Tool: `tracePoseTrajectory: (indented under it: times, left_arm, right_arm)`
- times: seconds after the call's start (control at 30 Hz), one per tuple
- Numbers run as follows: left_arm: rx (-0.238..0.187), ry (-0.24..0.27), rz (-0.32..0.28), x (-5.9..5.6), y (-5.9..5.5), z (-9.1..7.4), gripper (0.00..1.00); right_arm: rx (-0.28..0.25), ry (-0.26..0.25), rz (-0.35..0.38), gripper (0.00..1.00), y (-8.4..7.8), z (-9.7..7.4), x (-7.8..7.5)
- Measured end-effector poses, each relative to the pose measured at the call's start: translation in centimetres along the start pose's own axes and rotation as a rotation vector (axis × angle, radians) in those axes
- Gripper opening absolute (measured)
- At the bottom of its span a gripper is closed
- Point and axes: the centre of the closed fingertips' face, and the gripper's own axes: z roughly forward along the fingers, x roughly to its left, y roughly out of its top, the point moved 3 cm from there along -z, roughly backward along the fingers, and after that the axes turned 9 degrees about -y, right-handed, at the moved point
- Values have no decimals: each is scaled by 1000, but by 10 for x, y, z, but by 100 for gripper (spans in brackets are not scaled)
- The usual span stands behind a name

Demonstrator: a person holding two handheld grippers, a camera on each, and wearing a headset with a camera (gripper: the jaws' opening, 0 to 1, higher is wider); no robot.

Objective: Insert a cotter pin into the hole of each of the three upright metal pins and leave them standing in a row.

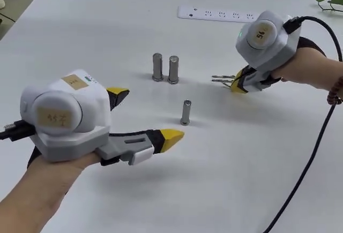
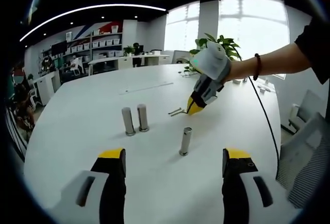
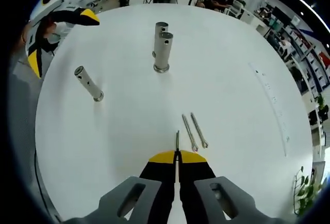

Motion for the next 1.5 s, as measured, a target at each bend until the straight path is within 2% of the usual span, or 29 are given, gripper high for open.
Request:
tracePoseTrajectory:
  times: [0.2, 0.33, 0.43, 0.53, 0.63, 0.8, 1.1, 1.3, 1.5]
  left_arm:
    - [11, -3, 11, -4, 2, 1, 69]
    - [13, -9, 17, -8, 3, 3, 65]
    - [16, -16, 18, -11, 3, 3, 61]
    - [12, -24, 14, -14, 3, 3, 58]
    - [-16, -40, -4, -19, 7, 4, 53]
    - [-11, -46, -6, -22, 7, 4, 48]
    - [-30, -73, -50, -28, 11, 5, 36]
    - [-12, -95, -67, -32, 11, 8, 29]
    - [-20, -122, -104, -38, 13, 10, 23]
  right_arm:
    - [-38, -24, -16, 0, -3, -15, 12]
    - [-79, -44, -70, 0, 1, -21, 21]
    - [-113, -52, -108, 0, 7, -33, 32]
    - [-134, -56, -132, 0, 11, -33, 36]
    - [-162, -55, -154, 0, 15, -37, 41]
    - [-208, -59, -187, 0, 29, -51, 57]
    - [-294, -41, -223, 0, 49, -70, 84]
    - [-340, -28, -259, 0, 61, -79, 98]
    - [-380, -10, -283, 0, 71, -86, 110]
